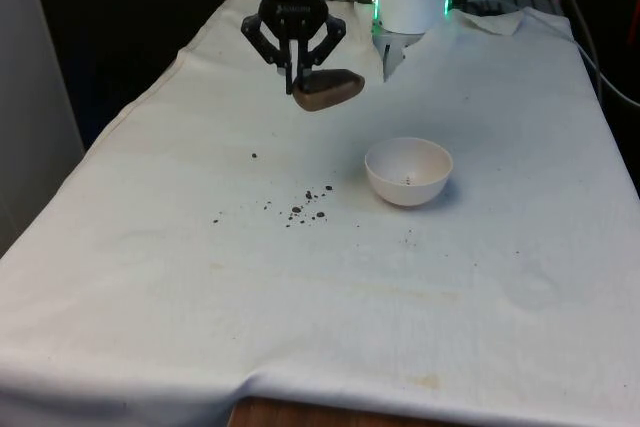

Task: Pour the coffee beans from the cup into the bowl.

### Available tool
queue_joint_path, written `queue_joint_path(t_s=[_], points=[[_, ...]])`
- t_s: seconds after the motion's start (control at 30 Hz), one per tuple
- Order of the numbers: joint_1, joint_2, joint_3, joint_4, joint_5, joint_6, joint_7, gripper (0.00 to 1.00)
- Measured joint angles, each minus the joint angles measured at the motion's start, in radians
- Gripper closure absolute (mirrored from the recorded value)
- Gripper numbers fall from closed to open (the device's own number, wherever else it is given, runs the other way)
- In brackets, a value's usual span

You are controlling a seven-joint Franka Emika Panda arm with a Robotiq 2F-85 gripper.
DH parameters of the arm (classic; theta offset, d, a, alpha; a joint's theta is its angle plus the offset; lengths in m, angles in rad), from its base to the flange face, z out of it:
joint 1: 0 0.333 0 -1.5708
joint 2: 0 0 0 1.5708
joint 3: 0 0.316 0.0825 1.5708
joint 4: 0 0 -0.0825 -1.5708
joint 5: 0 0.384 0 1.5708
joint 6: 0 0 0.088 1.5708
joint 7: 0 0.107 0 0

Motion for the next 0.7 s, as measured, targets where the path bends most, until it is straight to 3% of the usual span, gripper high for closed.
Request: queue_joint_path(t_s=[0.47, 0.7], points=[[0.009, 0.025, 0.009, 0.015, -0.087, 0.041, 0.117, 1.0], [0.016, 0.025, 0.031, 0.015, -0.13, 0.047, 0.184, 1.0]])
